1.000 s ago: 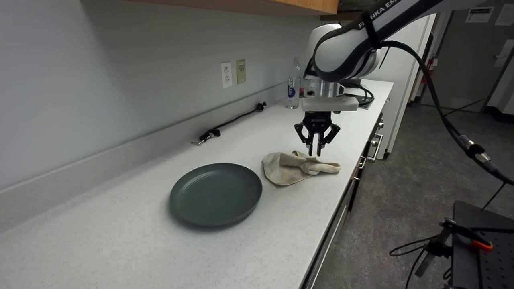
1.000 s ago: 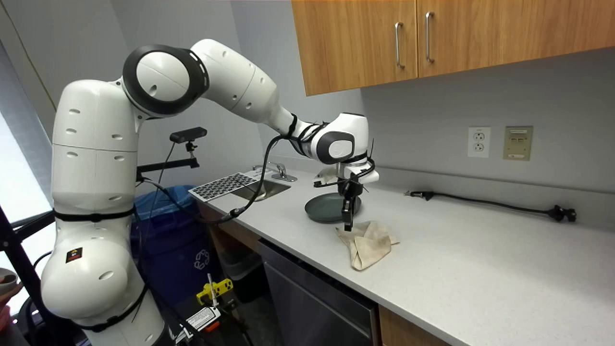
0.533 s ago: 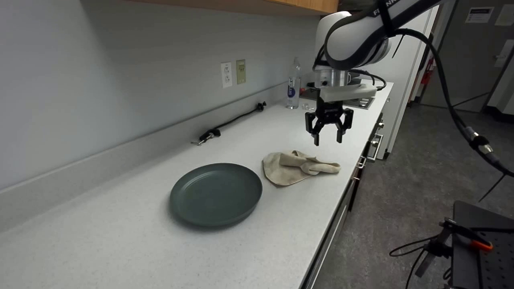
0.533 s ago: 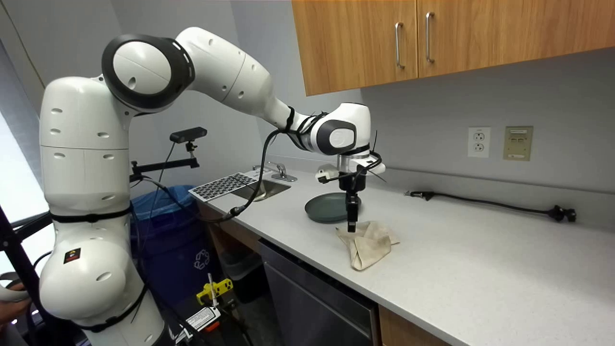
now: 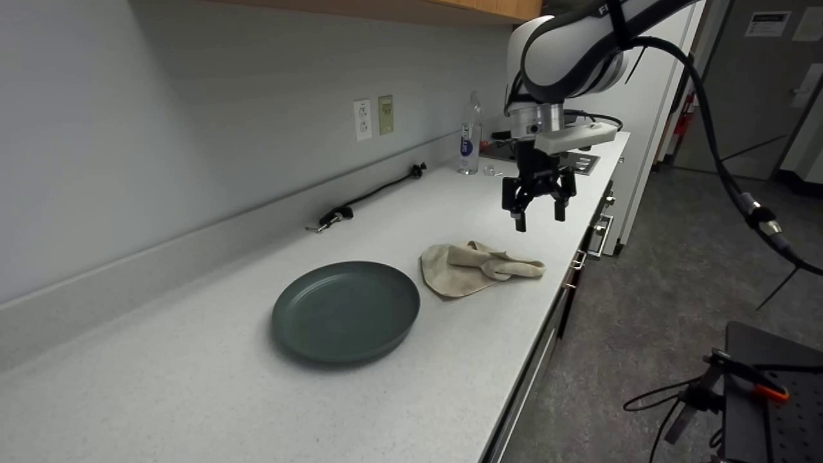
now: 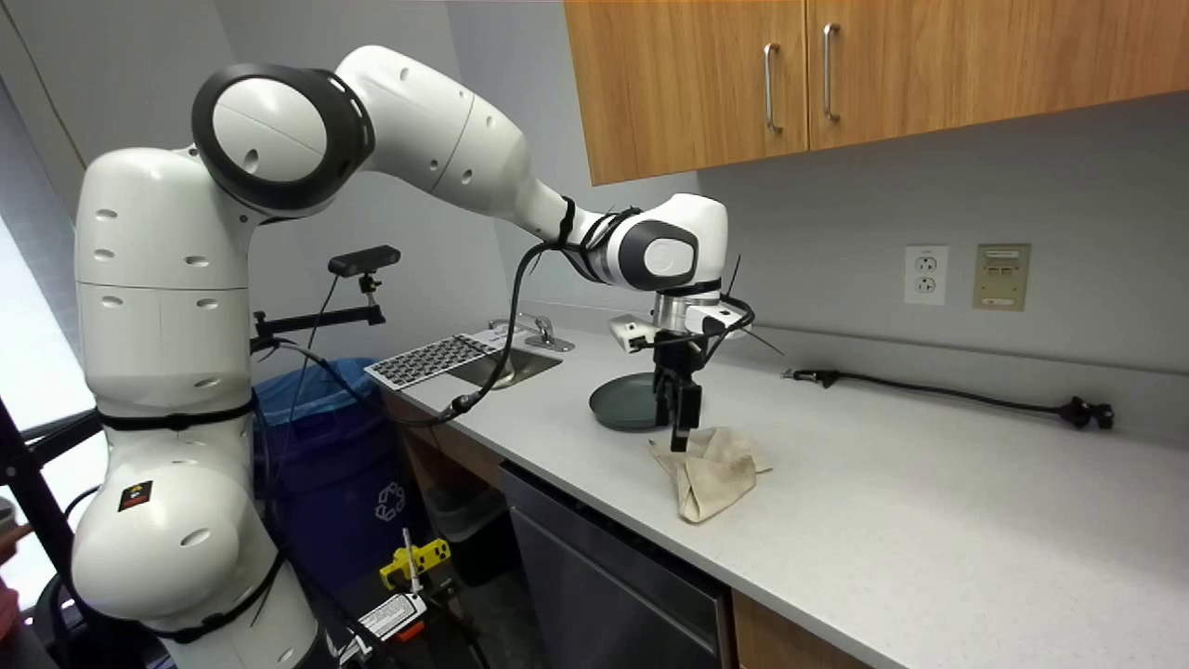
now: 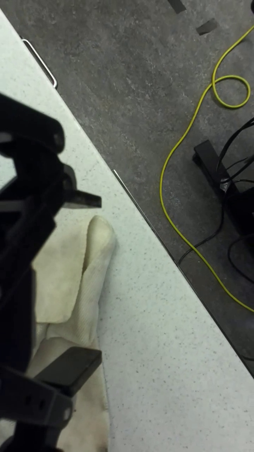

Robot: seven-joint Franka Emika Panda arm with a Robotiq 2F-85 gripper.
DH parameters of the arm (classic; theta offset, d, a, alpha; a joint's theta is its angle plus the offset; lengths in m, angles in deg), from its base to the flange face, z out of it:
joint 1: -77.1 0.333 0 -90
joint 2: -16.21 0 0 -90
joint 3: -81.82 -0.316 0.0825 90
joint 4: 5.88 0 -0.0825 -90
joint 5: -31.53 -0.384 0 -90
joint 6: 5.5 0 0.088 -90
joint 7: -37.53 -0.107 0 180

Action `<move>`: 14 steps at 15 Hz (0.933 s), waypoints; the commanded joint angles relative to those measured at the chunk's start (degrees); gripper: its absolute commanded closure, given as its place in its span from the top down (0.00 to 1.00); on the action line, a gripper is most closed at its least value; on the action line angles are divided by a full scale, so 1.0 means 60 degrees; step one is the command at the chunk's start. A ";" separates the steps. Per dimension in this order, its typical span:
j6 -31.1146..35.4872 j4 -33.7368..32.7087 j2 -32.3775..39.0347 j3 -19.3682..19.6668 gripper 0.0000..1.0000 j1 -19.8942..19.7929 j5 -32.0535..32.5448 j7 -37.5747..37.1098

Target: Lay the white cloth flat on the countertop

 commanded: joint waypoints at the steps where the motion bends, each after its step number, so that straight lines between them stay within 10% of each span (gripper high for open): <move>1: -0.0021 -0.0019 0.0004 -0.0018 1.00 -0.0018 0.0005 0.0006; 14: -0.1317 -0.1626 0.1374 -0.0222 1.00 -0.0096 0.0801 0.2785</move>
